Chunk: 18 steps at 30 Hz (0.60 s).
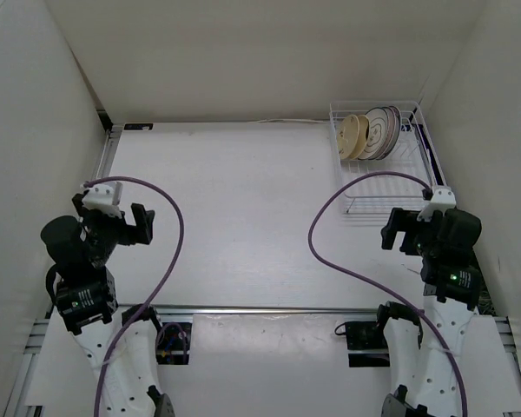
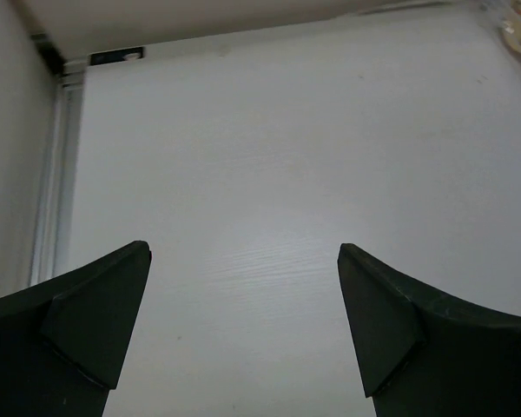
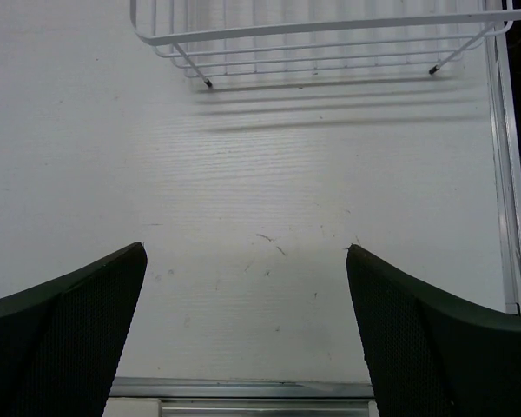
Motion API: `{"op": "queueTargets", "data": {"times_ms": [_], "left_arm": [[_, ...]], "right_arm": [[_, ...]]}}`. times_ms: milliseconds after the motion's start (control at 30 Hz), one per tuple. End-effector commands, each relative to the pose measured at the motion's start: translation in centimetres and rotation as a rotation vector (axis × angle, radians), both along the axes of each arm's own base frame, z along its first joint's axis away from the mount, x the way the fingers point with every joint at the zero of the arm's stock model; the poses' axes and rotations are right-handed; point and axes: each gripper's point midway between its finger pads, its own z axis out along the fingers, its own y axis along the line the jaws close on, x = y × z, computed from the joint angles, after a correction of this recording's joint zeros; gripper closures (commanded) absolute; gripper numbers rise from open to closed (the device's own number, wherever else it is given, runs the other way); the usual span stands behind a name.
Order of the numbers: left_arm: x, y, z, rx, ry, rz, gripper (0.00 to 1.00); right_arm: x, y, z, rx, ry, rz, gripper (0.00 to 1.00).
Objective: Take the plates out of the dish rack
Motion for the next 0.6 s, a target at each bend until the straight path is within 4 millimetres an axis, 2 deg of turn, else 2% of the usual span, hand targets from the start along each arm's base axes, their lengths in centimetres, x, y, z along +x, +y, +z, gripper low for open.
{"op": "queueTargets", "data": {"times_ms": [0,100,200,300,367,400,433,467,500,533,567], "left_arm": [[-1.1,-4.8,-2.1,0.019,0.047,-0.338,0.0],[-0.3,-4.1,-3.0,-0.062,0.111,-0.276,0.0],[1.1,-2.1,-3.8,-0.107,0.154,-0.154,0.0],[2.1,0.3,-4.5,-0.112,0.184,-0.018,0.0],[2.5,1.2,-3.9,-0.096,0.184,0.026,0.0],[2.6,1.9,-3.7,-0.093,0.186,0.065,0.0],[2.8,2.3,-3.1,-0.085,0.179,0.081,0.02],[3.2,2.6,-3.2,-0.086,0.193,0.09,0.02],[3.5,2.8,-3.1,-0.088,0.198,0.09,0.02],[3.8,2.9,-2.5,-0.088,0.198,0.09,0.02],[4.2,2.9,-3.2,-0.099,0.242,0.079,0.02]], "right_arm": [[0.5,0.6,1.1,-0.007,-0.067,0.047,0.01],[0.8,1.6,1.7,0.003,-0.099,0.116,0.01],[1.8,2.2,2.1,0.036,-0.095,0.161,0.01],[4.3,1.7,2.5,0.084,-0.046,0.119,0.01],[6.6,0.5,2.8,0.089,0.0,0.078,0.01],[8.0,0.1,2.0,0.079,0.054,0.073,0.01],[9.1,0.2,3.4,0.038,0.034,0.089,0.01],[10.0,-0.8,3.6,-0.023,0.046,0.054,0.01],[11.3,-1.2,2.9,-0.078,0.082,0.077,0.01],[12.3,-0.9,3.3,-0.12,0.085,0.1,0.01],[13.6,-1.1,5.6,-0.161,0.045,0.103,0.01]]}}
